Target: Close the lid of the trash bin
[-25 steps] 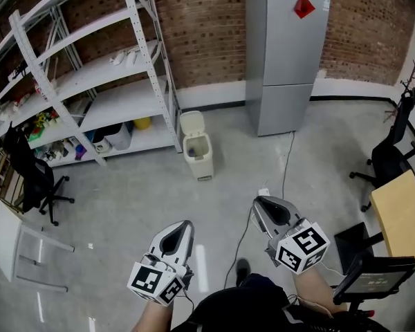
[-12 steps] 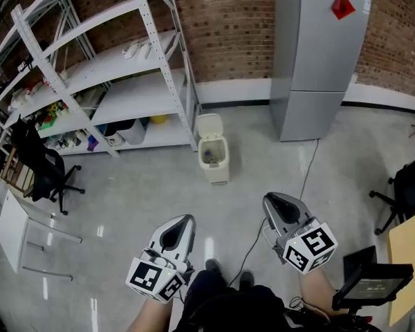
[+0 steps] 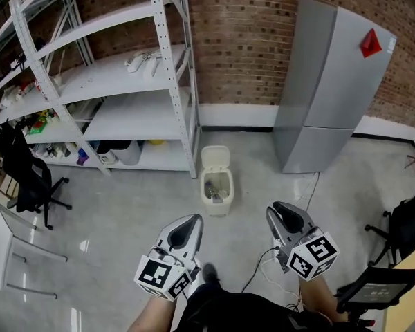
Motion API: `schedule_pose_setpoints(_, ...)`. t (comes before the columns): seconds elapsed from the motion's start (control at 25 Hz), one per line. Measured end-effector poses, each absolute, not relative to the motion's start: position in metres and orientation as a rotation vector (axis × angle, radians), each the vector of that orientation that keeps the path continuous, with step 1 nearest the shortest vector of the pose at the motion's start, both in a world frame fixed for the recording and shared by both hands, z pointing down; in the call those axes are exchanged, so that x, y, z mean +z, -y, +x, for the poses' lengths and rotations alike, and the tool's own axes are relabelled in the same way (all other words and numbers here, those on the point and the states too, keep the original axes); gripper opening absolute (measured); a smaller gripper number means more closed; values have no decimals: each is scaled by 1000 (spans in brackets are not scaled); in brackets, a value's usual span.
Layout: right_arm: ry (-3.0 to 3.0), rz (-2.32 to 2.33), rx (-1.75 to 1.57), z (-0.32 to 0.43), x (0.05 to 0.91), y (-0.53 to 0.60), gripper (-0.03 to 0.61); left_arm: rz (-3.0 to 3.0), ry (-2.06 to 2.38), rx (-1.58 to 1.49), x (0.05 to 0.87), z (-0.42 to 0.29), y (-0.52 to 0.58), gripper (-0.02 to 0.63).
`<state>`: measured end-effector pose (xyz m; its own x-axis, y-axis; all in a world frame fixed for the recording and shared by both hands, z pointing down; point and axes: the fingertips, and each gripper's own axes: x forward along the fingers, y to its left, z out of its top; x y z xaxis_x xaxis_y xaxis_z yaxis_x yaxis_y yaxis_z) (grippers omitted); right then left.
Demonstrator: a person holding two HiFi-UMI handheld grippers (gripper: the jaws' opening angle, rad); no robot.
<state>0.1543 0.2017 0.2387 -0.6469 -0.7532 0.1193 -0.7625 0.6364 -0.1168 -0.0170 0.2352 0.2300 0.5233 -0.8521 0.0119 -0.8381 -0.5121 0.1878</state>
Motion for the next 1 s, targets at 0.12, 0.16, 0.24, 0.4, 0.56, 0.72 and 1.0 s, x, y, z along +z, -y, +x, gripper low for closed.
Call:
schedule_pose_setpoints(0.12,2774,1296,246,128,239,-160,57,2584,1433,-136,231,-47,-190,-2)
schedule_pose_setpoints(0.16,2771,1291,254,121,241,-147,57,2582,1430,-134,233,-55,-176,-2)
schedule_pose_setpoints(0.24,2754,1290,274,107,247,-123,57,2574,1424,-125,239,-69,-147,-2)
schedule_pose_setpoints(0.4,2731,1284,296,90,252,-79,57,2543,1380,-132,252,-81,-102,-2)
schedule_pose_setpoints(0.56,2728,1321,290,91,254,-30,55,2528,1367,-106,265,-80,-57,-2)
schedule_pose_setpoints(0.72,2769,1311,290,95,258,21,48,2521,1375,-86,274,-73,-7,-2)
schedule_pose_setpoints(1.0,2821,1236,320,115,271,127,9,2509,1390,-28,283,-48,93,-2)
